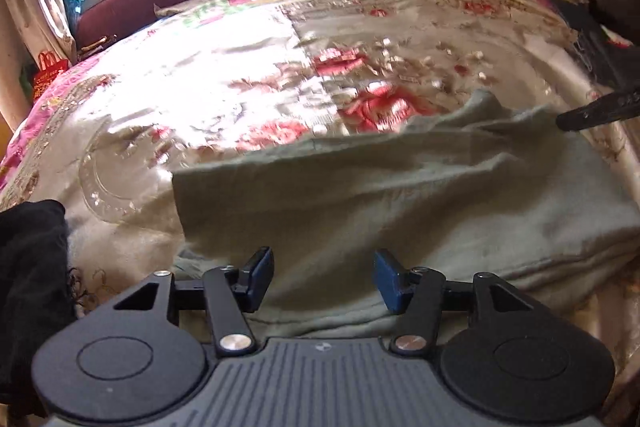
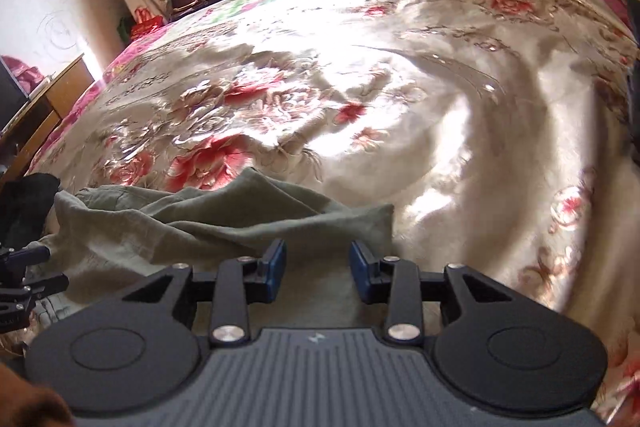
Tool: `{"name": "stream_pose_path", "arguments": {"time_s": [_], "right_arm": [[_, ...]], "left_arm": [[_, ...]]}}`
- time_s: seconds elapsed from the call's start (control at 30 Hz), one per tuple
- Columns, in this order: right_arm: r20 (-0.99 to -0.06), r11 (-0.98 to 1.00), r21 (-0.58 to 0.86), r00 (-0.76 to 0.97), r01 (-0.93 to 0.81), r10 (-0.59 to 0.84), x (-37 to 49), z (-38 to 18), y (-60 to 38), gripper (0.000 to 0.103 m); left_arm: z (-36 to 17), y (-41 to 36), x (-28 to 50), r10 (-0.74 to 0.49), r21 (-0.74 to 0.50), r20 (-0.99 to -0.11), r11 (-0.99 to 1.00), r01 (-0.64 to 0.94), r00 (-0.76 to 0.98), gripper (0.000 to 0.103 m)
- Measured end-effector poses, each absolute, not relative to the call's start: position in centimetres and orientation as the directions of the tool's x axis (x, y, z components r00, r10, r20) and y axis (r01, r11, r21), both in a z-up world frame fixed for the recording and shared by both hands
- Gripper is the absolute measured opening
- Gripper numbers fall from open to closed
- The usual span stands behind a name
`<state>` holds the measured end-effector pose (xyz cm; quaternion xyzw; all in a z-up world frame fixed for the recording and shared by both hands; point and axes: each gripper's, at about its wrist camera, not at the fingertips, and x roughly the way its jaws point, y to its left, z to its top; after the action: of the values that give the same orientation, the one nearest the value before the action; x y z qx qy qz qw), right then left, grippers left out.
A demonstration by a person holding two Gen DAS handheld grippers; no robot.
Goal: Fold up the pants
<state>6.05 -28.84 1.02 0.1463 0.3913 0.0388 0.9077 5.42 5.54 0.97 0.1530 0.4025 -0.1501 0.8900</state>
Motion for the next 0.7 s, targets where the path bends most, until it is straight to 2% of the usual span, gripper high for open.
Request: {"name": "stream_pose_path", "arguments": {"time_s": [0.13, 0.33, 0.4, 0.5, 0.57, 0.7], "right_arm": [[-0.729, 0.907, 0.399, 0.647, 0.137, 0.223, 3.1, -1.1, -31.1, 0.04], [-0.617, 0.761, 0.642, 0.657, 0.1, 0.434, 1.2, -2.3, -31.9, 0.042], [-0.621, 0.74, 0.666, 0.615, 0.089, 0.485, 1.5, -3.1, -31.6, 0.042], [-0.585, 0.668, 0.736, 0.598, 0.11, 0.547, 2.0, -4.5, -32.4, 0.039], [-0.532, 0.592, 0.797, 0.605, 0.12, 0.593, 2.5, -4.9, -32.9, 0.029], [-0.484, 0.541, 0.836, 0.585, 0.09, 0.651, 4.8, -6.4, -31.5, 0.03]], "left_arm": [[0.0, 5.3, 5.1, -0.13, 0.162, -0.773, 0.906, 0.391, 0.62, 0.069], [0.4, 4.6, 5.0, -0.106, 0.193, -0.776, 0.898, 0.394, 0.622, 0.069], [0.3, 4.5, 4.9, -0.102, 0.197, -0.777, 0.898, 0.394, 0.621, 0.069], [0.3, 4.5, 5.1, -0.1, 0.192, -0.78, 0.901, 0.388, 0.617, 0.069], [0.3, 4.6, 5.3, -0.104, 0.179, -0.786, 0.905, 0.385, 0.609, 0.069], [0.4, 4.1, 5.8, -0.099, 0.191, -0.789, 0.898, 0.395, 0.607, 0.069]]}}
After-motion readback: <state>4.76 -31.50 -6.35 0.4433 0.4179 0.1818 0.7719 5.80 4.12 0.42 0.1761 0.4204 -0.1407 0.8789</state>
